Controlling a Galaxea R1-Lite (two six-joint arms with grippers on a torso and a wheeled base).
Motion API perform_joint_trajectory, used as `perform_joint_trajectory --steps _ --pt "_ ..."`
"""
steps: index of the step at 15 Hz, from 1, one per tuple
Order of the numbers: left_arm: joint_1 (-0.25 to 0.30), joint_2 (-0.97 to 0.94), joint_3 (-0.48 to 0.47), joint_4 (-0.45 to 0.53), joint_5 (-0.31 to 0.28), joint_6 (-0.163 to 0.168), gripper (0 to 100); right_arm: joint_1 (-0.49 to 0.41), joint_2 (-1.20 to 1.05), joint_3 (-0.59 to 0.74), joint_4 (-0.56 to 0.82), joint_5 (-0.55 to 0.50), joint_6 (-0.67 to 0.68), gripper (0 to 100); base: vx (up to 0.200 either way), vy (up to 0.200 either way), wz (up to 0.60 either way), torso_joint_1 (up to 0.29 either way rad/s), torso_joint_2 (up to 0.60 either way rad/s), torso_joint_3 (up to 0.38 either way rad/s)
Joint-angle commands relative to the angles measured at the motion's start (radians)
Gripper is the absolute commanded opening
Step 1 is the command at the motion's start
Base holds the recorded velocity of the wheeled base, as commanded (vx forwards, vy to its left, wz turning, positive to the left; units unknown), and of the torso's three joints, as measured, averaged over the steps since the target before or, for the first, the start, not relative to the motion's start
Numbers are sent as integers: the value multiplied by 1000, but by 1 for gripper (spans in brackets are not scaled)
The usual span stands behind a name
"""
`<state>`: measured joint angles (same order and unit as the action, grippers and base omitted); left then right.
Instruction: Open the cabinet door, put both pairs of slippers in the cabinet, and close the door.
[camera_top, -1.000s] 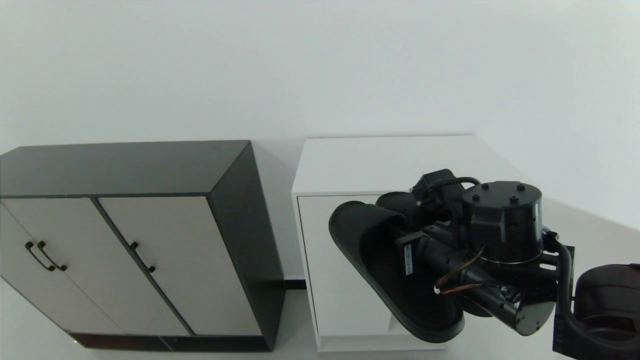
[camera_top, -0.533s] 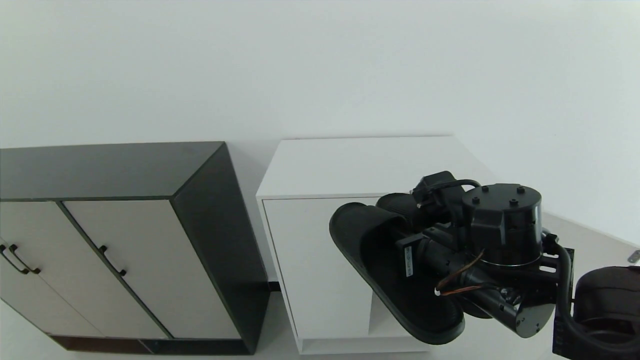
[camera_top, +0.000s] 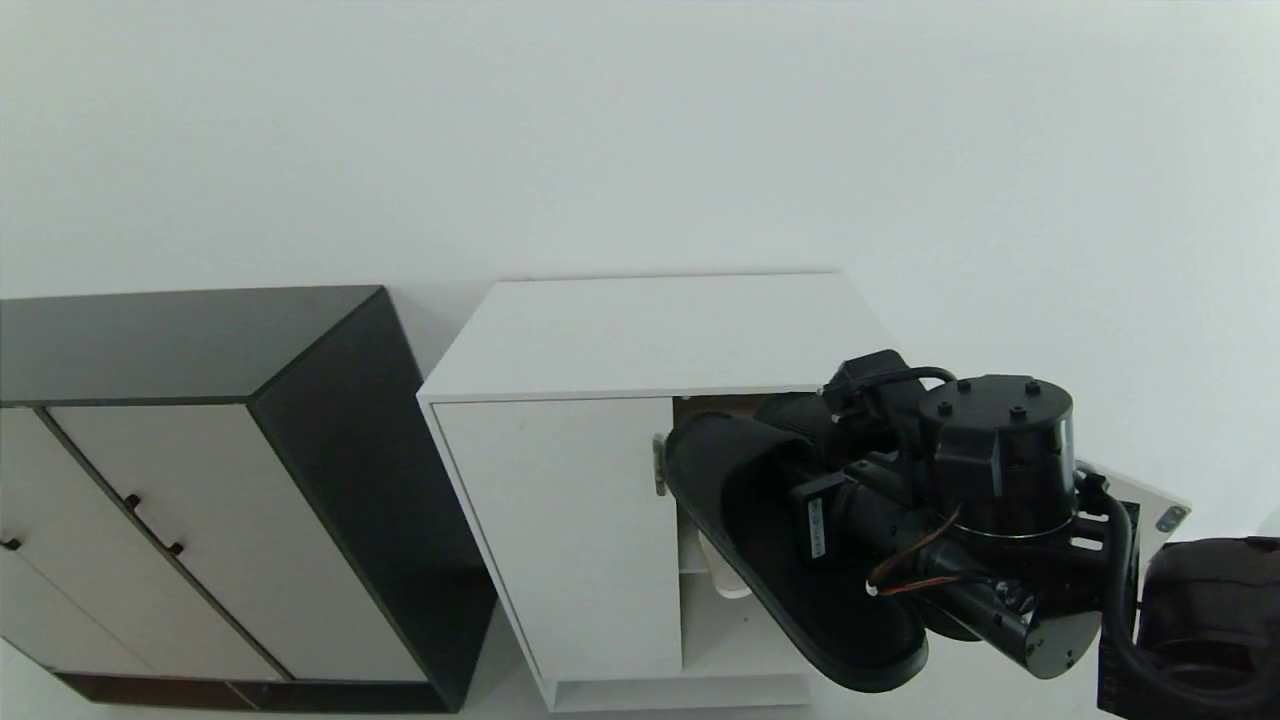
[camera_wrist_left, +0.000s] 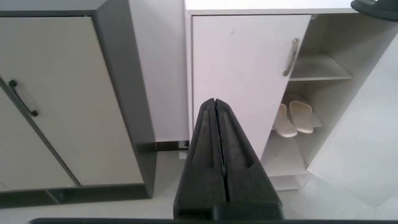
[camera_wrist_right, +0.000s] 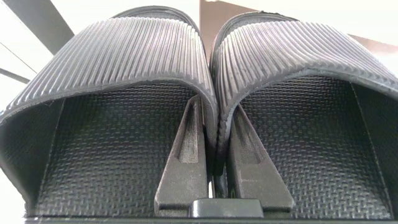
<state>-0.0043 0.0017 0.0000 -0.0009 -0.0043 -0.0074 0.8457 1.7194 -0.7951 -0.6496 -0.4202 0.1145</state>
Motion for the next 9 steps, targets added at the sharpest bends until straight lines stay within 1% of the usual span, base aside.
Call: perform_joint_trajectory --steps 1,2,9 --pt "0 0 0 -1 0 0 0 4 -3 11 -9 0 -2 0 0 -200 0 2 7 7" --pt "0 0 0 -1 0 -2 0 9 -11 25 -15 1 -4 0 0 -200 0 2 2 2" --pt "0 0 0 -1 0 -5 0 12 -9 34 -18 6 -2 0 0 0 0 0 0 0"
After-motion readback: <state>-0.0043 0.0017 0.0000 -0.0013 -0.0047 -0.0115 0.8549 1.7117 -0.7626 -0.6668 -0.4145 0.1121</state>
